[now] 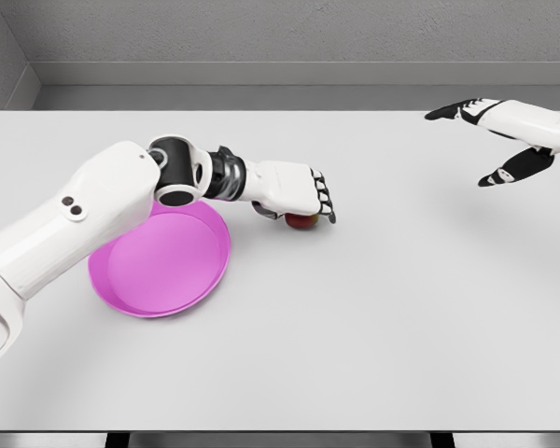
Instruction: Put the apple on the plate with both arms
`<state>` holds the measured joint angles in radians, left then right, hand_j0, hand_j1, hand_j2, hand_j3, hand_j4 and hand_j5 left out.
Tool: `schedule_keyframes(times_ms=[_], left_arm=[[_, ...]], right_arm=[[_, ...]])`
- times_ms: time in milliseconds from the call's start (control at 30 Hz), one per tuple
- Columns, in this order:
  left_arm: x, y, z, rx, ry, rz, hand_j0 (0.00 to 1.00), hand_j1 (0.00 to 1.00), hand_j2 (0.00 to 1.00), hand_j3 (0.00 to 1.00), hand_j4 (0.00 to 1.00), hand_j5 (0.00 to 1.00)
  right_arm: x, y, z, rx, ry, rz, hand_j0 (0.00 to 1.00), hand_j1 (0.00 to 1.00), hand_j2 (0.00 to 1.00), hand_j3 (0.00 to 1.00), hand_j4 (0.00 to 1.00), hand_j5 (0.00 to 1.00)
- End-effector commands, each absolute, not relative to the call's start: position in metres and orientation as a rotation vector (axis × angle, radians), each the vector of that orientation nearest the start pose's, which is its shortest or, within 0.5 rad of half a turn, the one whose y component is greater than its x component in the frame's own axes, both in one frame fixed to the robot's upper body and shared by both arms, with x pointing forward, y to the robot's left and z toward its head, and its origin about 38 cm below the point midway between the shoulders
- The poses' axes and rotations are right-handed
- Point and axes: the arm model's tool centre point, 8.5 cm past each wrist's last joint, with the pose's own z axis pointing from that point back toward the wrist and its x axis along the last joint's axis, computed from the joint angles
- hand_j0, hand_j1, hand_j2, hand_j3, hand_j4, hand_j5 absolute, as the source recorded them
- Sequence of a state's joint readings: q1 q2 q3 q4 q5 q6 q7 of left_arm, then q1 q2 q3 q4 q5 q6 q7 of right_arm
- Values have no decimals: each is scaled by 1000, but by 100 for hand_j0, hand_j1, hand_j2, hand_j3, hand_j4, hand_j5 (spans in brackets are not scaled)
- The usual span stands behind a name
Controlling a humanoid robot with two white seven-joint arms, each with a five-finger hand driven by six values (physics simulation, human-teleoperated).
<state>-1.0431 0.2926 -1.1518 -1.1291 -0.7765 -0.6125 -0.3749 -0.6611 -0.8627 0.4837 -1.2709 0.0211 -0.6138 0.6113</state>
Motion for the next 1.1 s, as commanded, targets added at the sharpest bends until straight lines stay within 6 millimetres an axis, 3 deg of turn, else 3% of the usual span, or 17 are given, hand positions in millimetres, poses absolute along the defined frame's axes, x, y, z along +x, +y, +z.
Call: schedule_keyframes(times_ms=[0,867,1067], left_arm=[[476,59,175,-423,1476,2840,87,87,87,87,87,87],[474,53,168,-434,1416,2839,83,83,83,83,83,83],[474,53,166,-434,1398,2843,63,63,63,63,63,63]], right_arm=[[451,-374,259,-287,-1568,1694,100,100,100,100,100,100],[450,-375,260,-289,-1565,1695,100,100,100,100,100,100],[450,-375,260,-289,-1566,1696,100,100,100,100,100,100]])
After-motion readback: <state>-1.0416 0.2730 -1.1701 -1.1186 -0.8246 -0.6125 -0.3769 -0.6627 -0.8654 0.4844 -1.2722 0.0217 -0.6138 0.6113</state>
